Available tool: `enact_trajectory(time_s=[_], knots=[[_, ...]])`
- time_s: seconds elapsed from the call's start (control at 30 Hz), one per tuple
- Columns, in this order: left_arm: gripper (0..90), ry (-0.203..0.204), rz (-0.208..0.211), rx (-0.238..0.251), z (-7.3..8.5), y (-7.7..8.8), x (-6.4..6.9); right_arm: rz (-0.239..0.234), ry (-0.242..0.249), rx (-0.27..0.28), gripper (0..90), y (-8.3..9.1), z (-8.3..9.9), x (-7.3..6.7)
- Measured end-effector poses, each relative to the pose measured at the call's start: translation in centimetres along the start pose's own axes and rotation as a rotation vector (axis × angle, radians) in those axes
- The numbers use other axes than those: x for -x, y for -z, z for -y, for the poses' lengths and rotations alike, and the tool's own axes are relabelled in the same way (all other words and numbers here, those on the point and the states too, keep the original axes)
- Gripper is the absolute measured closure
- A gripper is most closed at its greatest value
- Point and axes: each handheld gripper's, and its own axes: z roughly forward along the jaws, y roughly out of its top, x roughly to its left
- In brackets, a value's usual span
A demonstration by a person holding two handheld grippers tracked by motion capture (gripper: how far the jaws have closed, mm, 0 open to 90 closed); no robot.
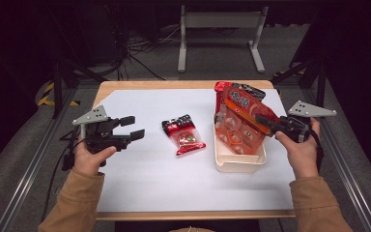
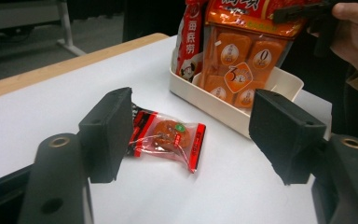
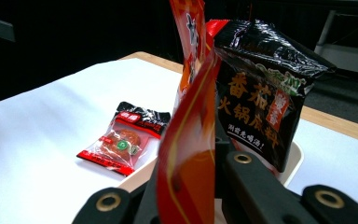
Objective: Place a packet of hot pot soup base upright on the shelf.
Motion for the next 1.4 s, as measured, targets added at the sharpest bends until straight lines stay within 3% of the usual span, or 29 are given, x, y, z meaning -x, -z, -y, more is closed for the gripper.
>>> enact_trajectory(time_s=[0.1, 0.27, 0.3, 0.33, 0.37, 0.53, 0.57, 0.8, 1.2, 1.4], knots=[[29.3, 0.011, -0.010, -0.016, 0.0, -0.6, 0.1, 0.002, 0.011, -0.014, 84.9, 0.0, -0.1, -0.1], [28.7, -0.006, -0.025, -0.037, 0.1, -1.2, -0.1, 0.001, -0.008, 0.033, 75.0, 0.5, -0.2, -0.2], [28.7, 0.002, -0.025, -0.039, 0.1, -1.6, -0.2, -0.009, -0.016, 0.050, 66.6, 0.7, -0.1, -0.2], [28.7, 0.002, -0.025, -0.039, 0.1, -1.6, -0.2, -0.009, -0.016, 0.050, 66.6, 0.7, -0.1, -0.2], [28.7, -0.003, -0.034, -0.043, 0.1, -1.8, -0.3, -0.018, -0.028, 0.060, 54.9, 0.9, 0.0, -0.3], [28.4, 0.010, -0.040, -0.052, 0.1, -2.5, -0.4, -0.003, -0.015, 0.073, 46.7, 1.3, 0.4, -0.4], [25.6, 0.012, -0.057, -0.056, 0.0, -2.7, -0.5, -0.001, -0.023, 0.082, 45.0, 1.7, 0.5, -0.5], [25.7, 0.035, -0.071, -0.046, 0.1, -3.2, -0.9, 0.022, -0.017, 0.091, 42.1, 3.3, 1.0, -0.6], [25.9, 0.067, -0.097, -0.040, 0.3, -4.0, -1.7, 0.062, -0.001, 0.056, 40.4, 5.5, 2.8, -0.5], [27.8, 0.068, -0.108, -0.043, 0.4, -4.4, -1.8, 0.081, -0.024, 0.072, 40.4, 6.8, 4.3, -0.3]])
